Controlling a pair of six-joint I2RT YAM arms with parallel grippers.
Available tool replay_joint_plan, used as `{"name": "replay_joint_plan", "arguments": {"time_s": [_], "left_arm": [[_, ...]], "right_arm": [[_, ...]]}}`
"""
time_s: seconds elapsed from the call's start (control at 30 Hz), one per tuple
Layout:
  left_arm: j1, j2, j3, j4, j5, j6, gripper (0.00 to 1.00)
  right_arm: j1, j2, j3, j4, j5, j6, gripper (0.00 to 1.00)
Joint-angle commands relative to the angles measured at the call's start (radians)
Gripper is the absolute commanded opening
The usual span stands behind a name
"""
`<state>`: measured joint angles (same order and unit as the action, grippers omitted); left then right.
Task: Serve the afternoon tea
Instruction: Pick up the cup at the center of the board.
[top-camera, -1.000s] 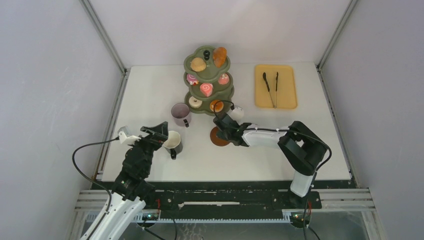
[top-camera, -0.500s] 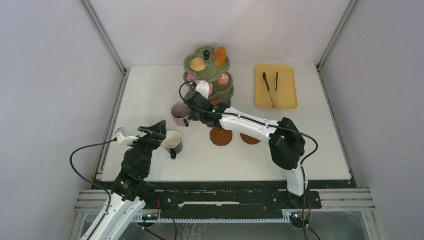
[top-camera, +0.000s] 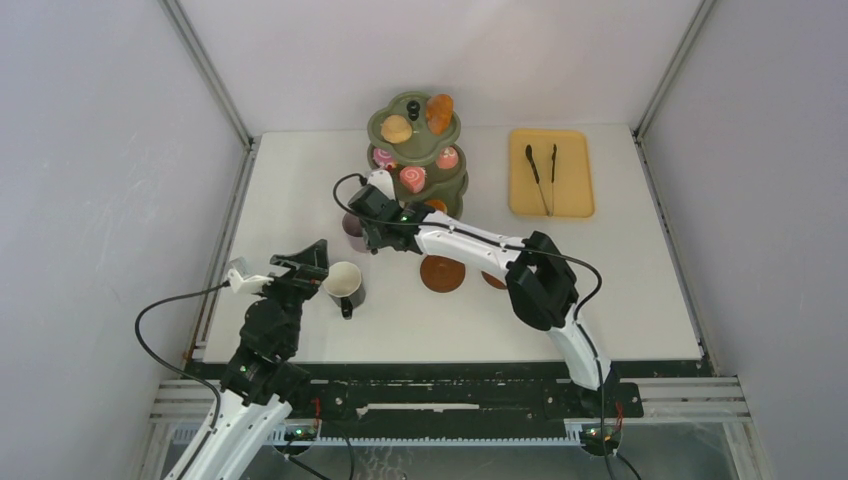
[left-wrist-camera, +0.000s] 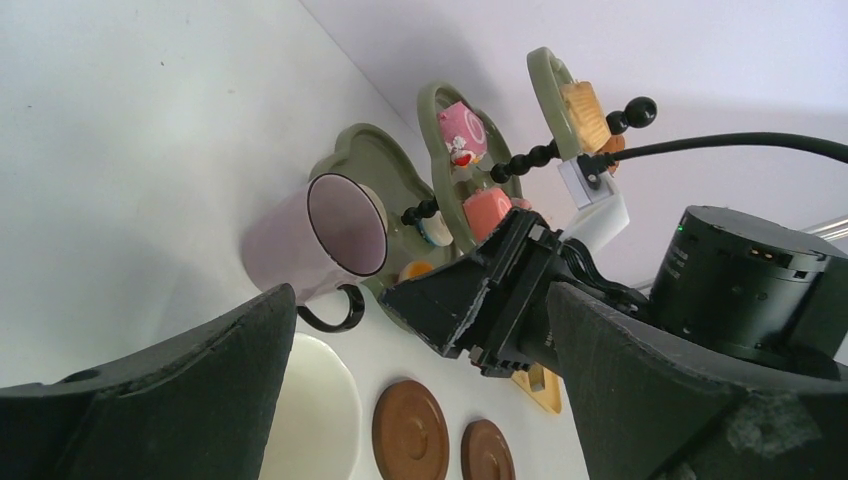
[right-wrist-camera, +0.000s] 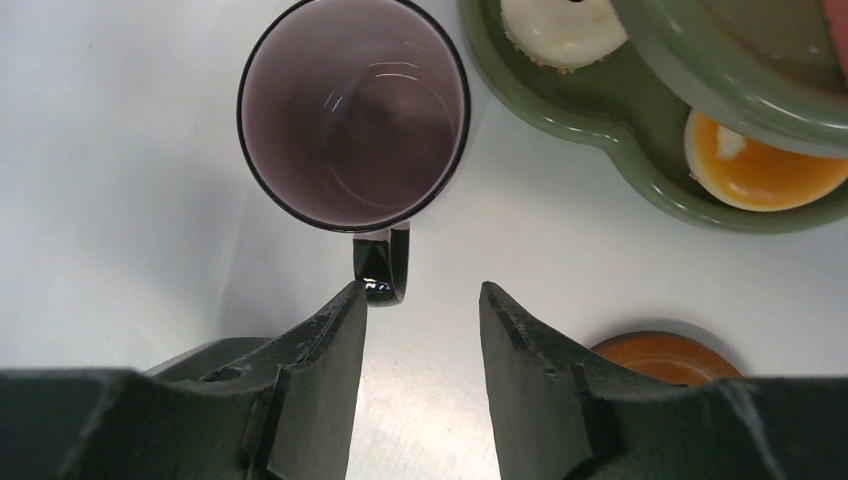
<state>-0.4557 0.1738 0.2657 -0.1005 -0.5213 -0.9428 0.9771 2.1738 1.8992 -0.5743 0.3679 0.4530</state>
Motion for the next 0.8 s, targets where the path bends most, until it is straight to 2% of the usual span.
{"name": "replay_joint_plan", "arguments": {"time_s": [0.0,0.77], "left_arm": [[0.003,-0.011,0.009,0.006,-0.023,-0.014,1.0],[0.003,-0.016,-0.011,0.019,-0.05,-0.023,1.0]], "right_arm": [[0.008,0.032,0.061,-0.019,-0.027,-0.058,0.54],[-0.028,0.157,0.151,0.01,-0.127,-0.098,0.54]]}}
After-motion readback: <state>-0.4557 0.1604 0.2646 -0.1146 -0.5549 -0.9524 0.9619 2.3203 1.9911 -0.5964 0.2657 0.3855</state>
